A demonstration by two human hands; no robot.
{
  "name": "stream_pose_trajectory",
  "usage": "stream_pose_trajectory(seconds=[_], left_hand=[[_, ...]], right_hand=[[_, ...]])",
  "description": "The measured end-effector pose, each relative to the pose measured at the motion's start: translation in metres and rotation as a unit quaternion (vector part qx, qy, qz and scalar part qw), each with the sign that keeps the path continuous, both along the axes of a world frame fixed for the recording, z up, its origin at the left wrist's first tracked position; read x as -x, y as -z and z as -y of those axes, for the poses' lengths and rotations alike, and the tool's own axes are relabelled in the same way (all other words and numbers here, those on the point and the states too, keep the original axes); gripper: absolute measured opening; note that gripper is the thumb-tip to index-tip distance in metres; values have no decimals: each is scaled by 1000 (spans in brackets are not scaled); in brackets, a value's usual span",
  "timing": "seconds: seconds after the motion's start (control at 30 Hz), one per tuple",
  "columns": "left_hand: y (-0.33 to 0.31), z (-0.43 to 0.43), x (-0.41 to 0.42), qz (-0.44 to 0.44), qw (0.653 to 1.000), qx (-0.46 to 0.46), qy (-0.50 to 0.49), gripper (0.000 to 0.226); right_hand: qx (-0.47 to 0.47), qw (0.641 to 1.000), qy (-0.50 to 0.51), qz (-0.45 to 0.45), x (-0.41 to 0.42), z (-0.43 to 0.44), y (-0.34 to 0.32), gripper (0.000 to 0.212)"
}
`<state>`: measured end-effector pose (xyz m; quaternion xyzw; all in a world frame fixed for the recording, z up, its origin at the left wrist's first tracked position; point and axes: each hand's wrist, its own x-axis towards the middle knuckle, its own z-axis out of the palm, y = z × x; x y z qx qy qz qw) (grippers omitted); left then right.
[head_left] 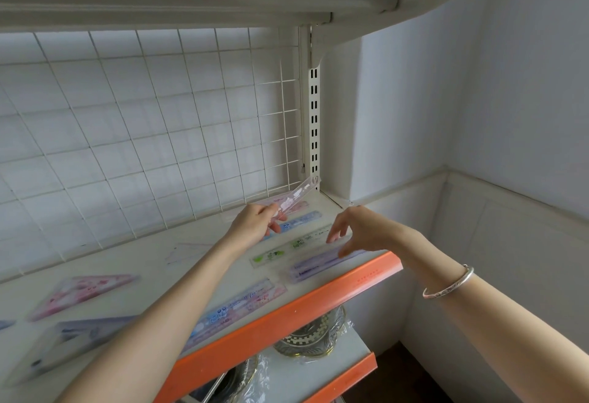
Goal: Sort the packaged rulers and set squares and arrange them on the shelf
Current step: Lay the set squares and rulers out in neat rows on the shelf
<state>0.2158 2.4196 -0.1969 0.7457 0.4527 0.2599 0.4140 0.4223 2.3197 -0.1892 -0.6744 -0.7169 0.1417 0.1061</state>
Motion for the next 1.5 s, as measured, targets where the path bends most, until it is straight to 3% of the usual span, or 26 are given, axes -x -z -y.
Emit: stream_pose_trajectory(seconds=[0.33, 0.43, 0.5, 0.63, 0.83, 0.93, 1.2, 1.5], left_hand=[[4, -2, -3, -17, 999, 1, 33, 30], [5, -3, -1, -21, 998, -26, 44, 21], [6, -4, 2, -13, 997, -56, 44, 14], [4, -3, 6, -21, 993, -112, 24, 30], [2, -3, 16, -47, 987, -155, 10, 32], [0, -1, 21, -56, 986, -159, 15, 33], [-11, -9, 42, -55, 982, -181, -16, 41], [-21, -24, 53, -94, 963, -250, -45, 34]], right_hand=[[42, 999, 6, 19, 0, 1, 7, 36], [30, 999, 6, -19, 0, -3, 9, 38], [-30, 996, 25, -77, 4, -8, 6, 29], [-199, 969, 58, -135, 14, -17, 2, 6], [-271, 958, 21, -88, 27, -31, 6, 28], [-268, 962, -4, -47, 36, -36, 8, 38], [-252, 967, -7, -25, 40, -57, -6, 31], [-207, 978, -26, -19, 45, -75, -25, 35]])
